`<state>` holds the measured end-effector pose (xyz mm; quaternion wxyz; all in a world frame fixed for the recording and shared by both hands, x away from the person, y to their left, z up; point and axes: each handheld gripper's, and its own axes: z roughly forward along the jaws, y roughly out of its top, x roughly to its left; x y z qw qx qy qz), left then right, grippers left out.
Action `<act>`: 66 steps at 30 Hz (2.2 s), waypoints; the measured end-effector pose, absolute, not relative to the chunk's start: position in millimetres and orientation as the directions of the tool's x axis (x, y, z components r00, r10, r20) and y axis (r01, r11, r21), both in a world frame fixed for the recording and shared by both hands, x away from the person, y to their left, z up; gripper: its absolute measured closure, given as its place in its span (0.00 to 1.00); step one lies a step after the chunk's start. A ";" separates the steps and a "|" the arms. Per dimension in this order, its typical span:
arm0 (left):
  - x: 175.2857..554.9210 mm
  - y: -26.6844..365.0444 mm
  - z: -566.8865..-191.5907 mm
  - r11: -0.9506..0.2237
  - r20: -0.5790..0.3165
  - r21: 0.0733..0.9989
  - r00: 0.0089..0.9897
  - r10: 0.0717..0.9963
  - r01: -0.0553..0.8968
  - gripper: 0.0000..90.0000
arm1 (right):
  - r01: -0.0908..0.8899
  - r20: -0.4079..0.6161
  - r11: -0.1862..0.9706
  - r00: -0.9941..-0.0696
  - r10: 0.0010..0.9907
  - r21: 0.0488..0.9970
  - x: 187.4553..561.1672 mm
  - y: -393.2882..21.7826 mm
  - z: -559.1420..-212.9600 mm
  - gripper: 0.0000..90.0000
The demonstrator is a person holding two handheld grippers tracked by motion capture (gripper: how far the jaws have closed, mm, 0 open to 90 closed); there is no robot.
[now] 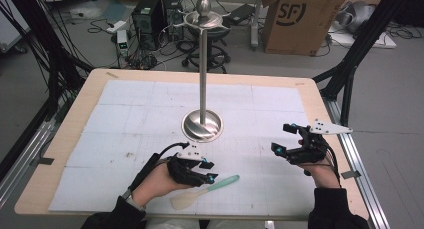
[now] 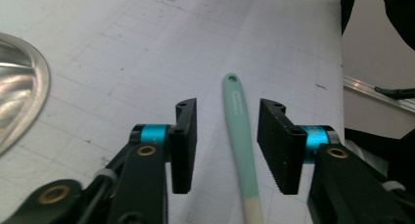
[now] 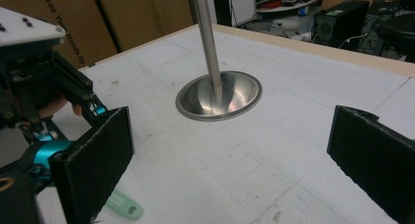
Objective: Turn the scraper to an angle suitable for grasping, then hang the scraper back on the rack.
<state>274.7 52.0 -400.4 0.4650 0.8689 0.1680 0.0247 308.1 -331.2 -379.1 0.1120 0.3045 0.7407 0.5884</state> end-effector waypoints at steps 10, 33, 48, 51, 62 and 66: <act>262.9 55.0 -384.3 -0.526 0.022 0.837 0.952 0.305 0.149 0.18 | 0.317 0.197 0.112 -0.788 0.583 0.942 307.1 -333.4 -378.6 0.03; 266.2 32.0 -415.1 -0.687 -0.072 0.673 0.948 0.309 0.275 0.29 | 0.327 0.207 0.102 -0.777 0.594 0.939 310.0 -340.0 -381.3 0.03; 260.6 12.0 -427.0 -0.777 -0.014 0.587 0.962 0.272 0.228 0.47 | 0.341 0.204 0.119 -0.768 0.608 0.933 299.4 -346.1 -385.7 0.03; 262.6 12.7 -425.8 -0.775 -0.020 0.581 0.956 0.291 0.248 0.54 | 0.338 0.202 0.113 -0.763 0.615 0.934 297.9 -348.8 -385.4 0.03; 259.4 16.7 -421.9 -0.786 -0.035 0.545 0.945 0.326 0.292 0.71 | 0.344 0.205 0.125 -0.773 0.601 0.931 298.9 -346.4 -387.0 0.03; 257.4 18.0 -419.2 -0.802 -0.045 0.510 0.940 0.338 0.312 0.74 | 0.344 0.209 0.121 -0.774 0.597 0.931 299.0 -346.2 -386.7 0.03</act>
